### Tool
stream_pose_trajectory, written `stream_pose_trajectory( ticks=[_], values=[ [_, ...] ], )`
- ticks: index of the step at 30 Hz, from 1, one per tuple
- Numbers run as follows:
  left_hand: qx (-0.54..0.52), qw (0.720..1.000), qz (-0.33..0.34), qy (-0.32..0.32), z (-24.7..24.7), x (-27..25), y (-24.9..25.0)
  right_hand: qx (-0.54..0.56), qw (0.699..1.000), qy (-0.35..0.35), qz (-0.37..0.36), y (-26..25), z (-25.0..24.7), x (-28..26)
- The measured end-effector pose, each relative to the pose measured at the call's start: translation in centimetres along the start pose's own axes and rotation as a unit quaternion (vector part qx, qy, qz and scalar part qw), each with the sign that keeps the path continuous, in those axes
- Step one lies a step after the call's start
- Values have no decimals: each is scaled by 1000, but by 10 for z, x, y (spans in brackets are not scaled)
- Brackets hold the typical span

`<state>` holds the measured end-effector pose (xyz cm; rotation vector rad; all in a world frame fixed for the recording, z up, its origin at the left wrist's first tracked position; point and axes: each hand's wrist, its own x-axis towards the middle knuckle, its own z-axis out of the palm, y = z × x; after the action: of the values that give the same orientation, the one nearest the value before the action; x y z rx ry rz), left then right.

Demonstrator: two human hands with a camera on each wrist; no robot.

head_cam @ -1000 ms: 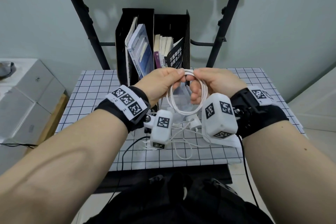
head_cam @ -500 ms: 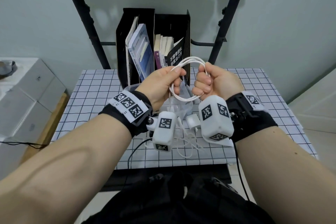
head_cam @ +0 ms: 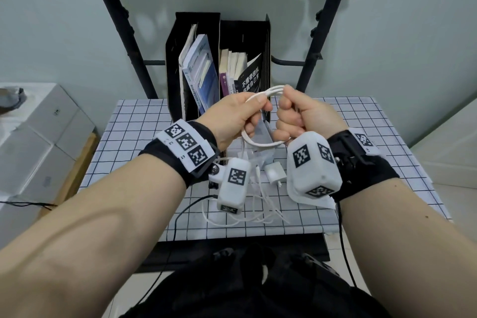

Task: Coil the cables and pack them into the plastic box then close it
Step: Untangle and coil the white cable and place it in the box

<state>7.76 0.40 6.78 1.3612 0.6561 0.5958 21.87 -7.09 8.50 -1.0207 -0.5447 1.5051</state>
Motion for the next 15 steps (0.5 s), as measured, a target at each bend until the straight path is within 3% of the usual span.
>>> stream_pose_trajectory(
  ticks=[6, 15],
  values=[
    [-55, 995, -81, -8, -9, -5, -17, 102, 993, 46, -48, -15, -2, -1],
    [46, 992, -119, -6, -18, -13, -50, 171, 965, 155, -121, -33, -20, 3]
  ],
)
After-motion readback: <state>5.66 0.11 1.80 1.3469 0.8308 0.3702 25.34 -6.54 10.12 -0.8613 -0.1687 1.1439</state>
